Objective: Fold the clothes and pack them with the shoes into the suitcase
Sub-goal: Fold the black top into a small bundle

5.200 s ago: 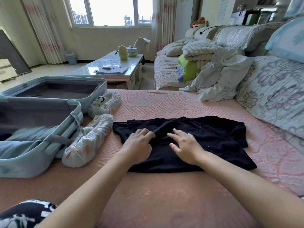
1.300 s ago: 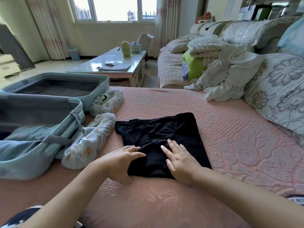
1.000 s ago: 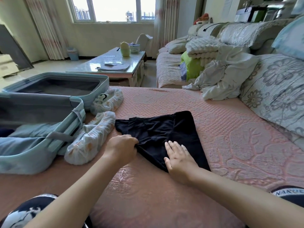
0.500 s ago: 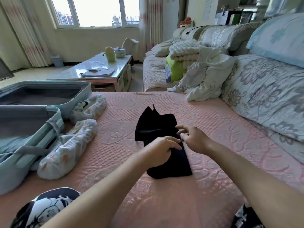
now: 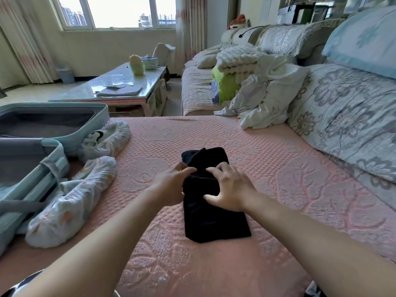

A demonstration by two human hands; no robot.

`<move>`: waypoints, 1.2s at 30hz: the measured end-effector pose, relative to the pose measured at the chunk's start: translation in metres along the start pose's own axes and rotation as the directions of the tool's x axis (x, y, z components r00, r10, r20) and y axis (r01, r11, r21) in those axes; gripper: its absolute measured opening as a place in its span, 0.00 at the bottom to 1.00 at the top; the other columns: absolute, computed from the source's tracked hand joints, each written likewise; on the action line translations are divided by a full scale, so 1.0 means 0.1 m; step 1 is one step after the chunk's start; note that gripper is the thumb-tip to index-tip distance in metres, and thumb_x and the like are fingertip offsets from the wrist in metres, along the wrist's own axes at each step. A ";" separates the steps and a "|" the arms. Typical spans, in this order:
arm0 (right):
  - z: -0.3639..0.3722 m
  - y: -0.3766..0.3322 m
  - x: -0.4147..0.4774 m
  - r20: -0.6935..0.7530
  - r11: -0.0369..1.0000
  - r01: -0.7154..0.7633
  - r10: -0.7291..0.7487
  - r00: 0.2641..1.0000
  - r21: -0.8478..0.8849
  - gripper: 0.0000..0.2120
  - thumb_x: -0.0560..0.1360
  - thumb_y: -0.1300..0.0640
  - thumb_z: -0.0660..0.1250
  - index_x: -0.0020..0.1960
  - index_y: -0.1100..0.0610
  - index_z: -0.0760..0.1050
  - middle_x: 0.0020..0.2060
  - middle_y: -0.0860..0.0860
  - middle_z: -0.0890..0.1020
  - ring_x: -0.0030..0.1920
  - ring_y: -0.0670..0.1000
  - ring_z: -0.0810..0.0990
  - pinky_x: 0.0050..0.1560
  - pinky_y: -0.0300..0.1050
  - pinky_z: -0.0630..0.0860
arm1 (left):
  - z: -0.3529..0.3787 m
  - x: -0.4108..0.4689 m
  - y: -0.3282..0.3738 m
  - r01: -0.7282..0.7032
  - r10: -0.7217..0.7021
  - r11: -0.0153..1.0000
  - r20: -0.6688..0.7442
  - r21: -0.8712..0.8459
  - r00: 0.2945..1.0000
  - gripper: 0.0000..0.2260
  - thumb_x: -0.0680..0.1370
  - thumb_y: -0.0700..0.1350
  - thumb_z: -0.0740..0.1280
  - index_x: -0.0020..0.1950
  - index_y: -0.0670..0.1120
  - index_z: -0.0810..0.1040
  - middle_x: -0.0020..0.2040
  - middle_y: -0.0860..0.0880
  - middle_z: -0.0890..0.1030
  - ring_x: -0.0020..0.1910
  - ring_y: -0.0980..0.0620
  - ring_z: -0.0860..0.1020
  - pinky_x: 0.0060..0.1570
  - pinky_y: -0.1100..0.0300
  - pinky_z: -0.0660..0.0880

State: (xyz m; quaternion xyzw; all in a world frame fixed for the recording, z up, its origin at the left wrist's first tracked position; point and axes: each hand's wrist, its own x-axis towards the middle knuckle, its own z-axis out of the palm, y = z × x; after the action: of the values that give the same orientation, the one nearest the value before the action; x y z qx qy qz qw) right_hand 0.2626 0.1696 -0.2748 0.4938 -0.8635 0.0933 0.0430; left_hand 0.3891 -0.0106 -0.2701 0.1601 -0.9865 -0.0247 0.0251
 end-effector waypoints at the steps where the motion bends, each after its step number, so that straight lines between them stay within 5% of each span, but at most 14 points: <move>1: 0.04 -0.04 0.03 -0.031 0.998 0.037 -0.039 0.999 -0.049 0.40 0.69 0.32 0.67 0.76 0.47 0.63 0.64 0.52 0.72 0.63 0.55 0.73 0.66 0.52 0.69 | 0.03 0.03 -0.02 -0.002 0.002 1.000 0.018 0.015 1.000 0.32 0.72 0.52 0.70 0.75 0.63 0.63 0.71 0.58 0.67 0.62 0.50 0.77 0.52 0.54 0.77; 7: 0.17 -0.04 0.20 -0.225 0.992 0.114 -0.125 0.966 -0.060 0.19 0.73 0.48 0.65 0.63 0.49 0.77 0.47 0.50 0.83 0.44 0.57 0.84 0.42 0.51 0.78 | -0.22 0.34 0.03 0.015 -0.016 1.000 -0.055 -0.028 0.998 0.15 0.80 0.42 0.62 0.62 0.53 0.80 0.59 0.51 0.81 0.58 0.49 0.79 0.56 0.60 0.73; 9: 0.11 -0.02 0.21 -0.268 0.999 0.009 0.004 0.963 0.048 0.14 0.76 0.50 0.64 0.61 0.48 0.77 0.46 0.49 0.84 0.44 0.57 0.84 0.41 0.48 0.77 | -0.34 0.42 0.08 -0.043 0.012 0.988 -0.208 -0.147 0.978 0.13 0.79 0.41 0.62 0.60 0.51 0.81 0.57 0.50 0.81 0.56 0.47 0.79 0.55 0.57 0.75; 12: -0.02 0.09 0.25 -0.235 0.910 -0.291 0.364 0.901 0.295 0.12 0.76 0.52 0.64 0.59 0.52 0.73 0.43 0.53 0.82 0.46 0.58 0.83 0.42 0.47 0.73 | -0.35 0.54 0.20 -0.313 0.105 0.882 -0.501 -0.352 0.859 0.16 0.77 0.35 0.67 0.63 0.48 0.80 0.63 0.50 0.78 0.59 0.53 0.78 0.59 0.59 0.74; 15: -0.13 0.30 0.22 -0.029 0.748 -0.589 0.626 0.780 0.305 0.25 0.73 0.52 0.64 0.67 0.56 0.62 0.47 0.55 0.79 0.53 0.60 0.80 0.50 0.50 0.72 | -0.26 0.59 0.33 -0.363 0.143 0.855 -0.506 -0.369 0.851 0.23 0.77 0.32 0.65 0.70 0.50 0.73 0.71 0.52 0.70 0.64 0.57 0.71 0.62 0.62 0.70; 18: -0.08 0.43 0.13 0.122 0.703 -0.704 0.694 0.710 0.102 0.49 0.71 0.49 0.67 0.80 0.56 0.39 0.69 0.59 0.67 0.69 0.60 0.68 0.67 0.56 0.65 | -0.05 0.59 0.24 -0.161 0.076 0.929 -0.253 -0.334 0.964 0.22 0.81 0.39 0.60 0.74 0.53 0.67 0.74 0.54 0.66 0.71 0.50 0.68 0.66 0.53 0.70; 20: -0.06 0.46 0.15 0.043 0.768 -0.634 0.633 0.773 0.094 0.50 0.69 0.50 0.67 0.81 0.55 0.39 0.75 0.58 0.58 0.74 0.60 0.58 0.73 0.58 0.59 | 0.13 0.56 0.14 -0.031 0.032 0.983 -0.001 -0.179 0.999 0.25 0.83 0.50 0.59 0.79 0.54 0.58 0.80 0.53 0.58 0.78 0.51 0.56 0.75 0.52 0.59; 22: -0.04 0.47 0.22 -0.079 0.909 -0.403 0.412 0.908 0.106 0.41 0.69 0.52 0.65 0.79 0.53 0.55 0.75 0.55 0.59 0.75 0.59 0.58 0.74 0.57 0.59 | 0.24 0.53 0.07 -0.001 0.014 0.997 0.164 -0.077 0.986 0.28 0.83 0.58 0.54 0.81 0.55 0.50 0.82 0.52 0.49 0.80 0.53 0.46 0.77 0.49 0.50; 25: 0.08 0.48 0.35 0.023 0.991 -0.122 0.121 0.992 0.055 0.27 0.75 0.49 0.62 0.74 0.47 0.68 0.74 0.50 0.68 0.74 0.55 0.64 0.74 0.54 0.58 | 0.25 0.56 0.06 0.002 0.007 0.998 0.151 -0.063 0.988 0.28 0.83 0.61 0.53 0.81 0.56 0.50 0.82 0.52 0.49 0.80 0.51 0.46 0.77 0.48 0.50; 30: 0.14 0.59 0.60 0.194 0.967 -0.213 0.184 0.964 0.140 0.35 0.75 0.50 0.63 0.80 0.47 0.56 0.76 0.51 0.64 0.76 0.54 0.61 0.75 0.54 0.56 | 0.18 0.85 0.02 -0.038 0.017 0.993 -0.180 -0.116 0.983 0.21 0.83 0.54 0.56 0.76 0.55 0.65 0.75 0.53 0.66 0.74 0.48 0.61 0.73 0.49 0.59; 33: 0.15 0.70 0.78 0.182 0.961 -0.235 0.208 0.961 0.145 0.39 0.74 0.49 0.62 0.81 0.48 0.50 0.76 0.52 0.65 0.76 0.55 0.62 0.77 0.57 0.53 | 0.18 1.02 -0.05 0.062 -0.079 0.987 -0.109 -0.148 0.991 0.21 0.83 0.52 0.57 0.77 0.55 0.62 0.76 0.52 0.65 0.75 0.47 0.61 0.74 0.48 0.58; 36: 0.19 0.79 0.89 0.119 0.966 -0.256 0.250 0.961 0.037 0.27 0.80 0.47 0.59 0.77 0.49 0.61 0.68 0.55 0.76 0.69 0.58 0.72 0.71 0.57 0.59 | 0.24 1.14 -0.13 0.088 -0.092 0.983 -0.018 -0.162 0.996 0.20 0.84 0.51 0.56 0.76 0.60 0.64 0.75 0.53 0.67 0.74 0.47 0.63 0.73 0.48 0.60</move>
State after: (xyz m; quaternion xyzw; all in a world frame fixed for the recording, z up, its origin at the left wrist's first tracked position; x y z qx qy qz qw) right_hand 0.1495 0.1293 -0.2882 0.3849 -0.9178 0.0920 -0.0311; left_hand 0.2843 -0.0584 -0.2897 0.2022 -0.9726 -0.1032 0.0491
